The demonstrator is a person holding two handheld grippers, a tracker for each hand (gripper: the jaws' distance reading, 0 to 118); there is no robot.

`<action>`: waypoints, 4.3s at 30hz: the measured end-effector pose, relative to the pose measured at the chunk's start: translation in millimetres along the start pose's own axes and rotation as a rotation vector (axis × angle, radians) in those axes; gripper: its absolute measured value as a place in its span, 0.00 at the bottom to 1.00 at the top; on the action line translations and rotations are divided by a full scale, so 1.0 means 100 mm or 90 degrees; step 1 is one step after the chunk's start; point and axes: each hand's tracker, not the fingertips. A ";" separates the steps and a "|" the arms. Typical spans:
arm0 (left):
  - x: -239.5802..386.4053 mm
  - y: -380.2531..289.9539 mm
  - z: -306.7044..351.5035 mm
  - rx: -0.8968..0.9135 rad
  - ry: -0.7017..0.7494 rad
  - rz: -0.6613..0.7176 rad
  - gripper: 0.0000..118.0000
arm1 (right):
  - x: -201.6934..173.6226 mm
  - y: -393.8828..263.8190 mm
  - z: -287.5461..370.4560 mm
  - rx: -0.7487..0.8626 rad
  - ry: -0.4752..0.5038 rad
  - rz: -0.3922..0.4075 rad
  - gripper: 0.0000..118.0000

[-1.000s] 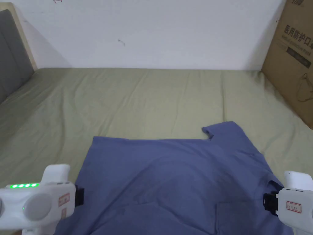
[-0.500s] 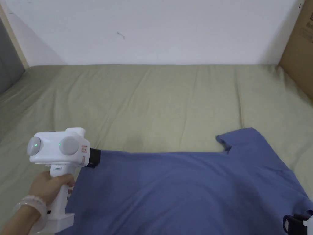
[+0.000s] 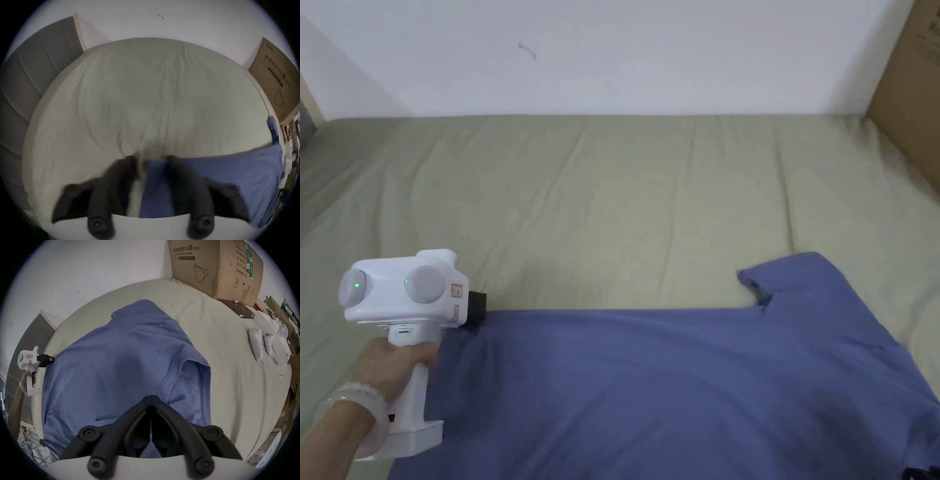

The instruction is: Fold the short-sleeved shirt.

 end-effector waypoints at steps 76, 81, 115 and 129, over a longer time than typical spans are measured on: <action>-0.28 1.41 4.11 0.394 0.096 0.017 0.02 | -0.47 3.48 2.32 0.253 0.062 0.042 0.00; -0.31 2.03 4.41 0.426 0.119 0.020 0.02 | -0.66 4.05 2.77 0.311 0.063 0.031 0.00; 0.02 0.92 0.68 0.123 0.165 -0.012 0.02 | -0.74 3.20 -0.52 0.015 -0.047 0.040 0.00; -0.24 -0.29 1.04 0.137 0.131 -0.033 0.02 | -0.25 2.22 -0.30 0.004 0.003 0.012 0.00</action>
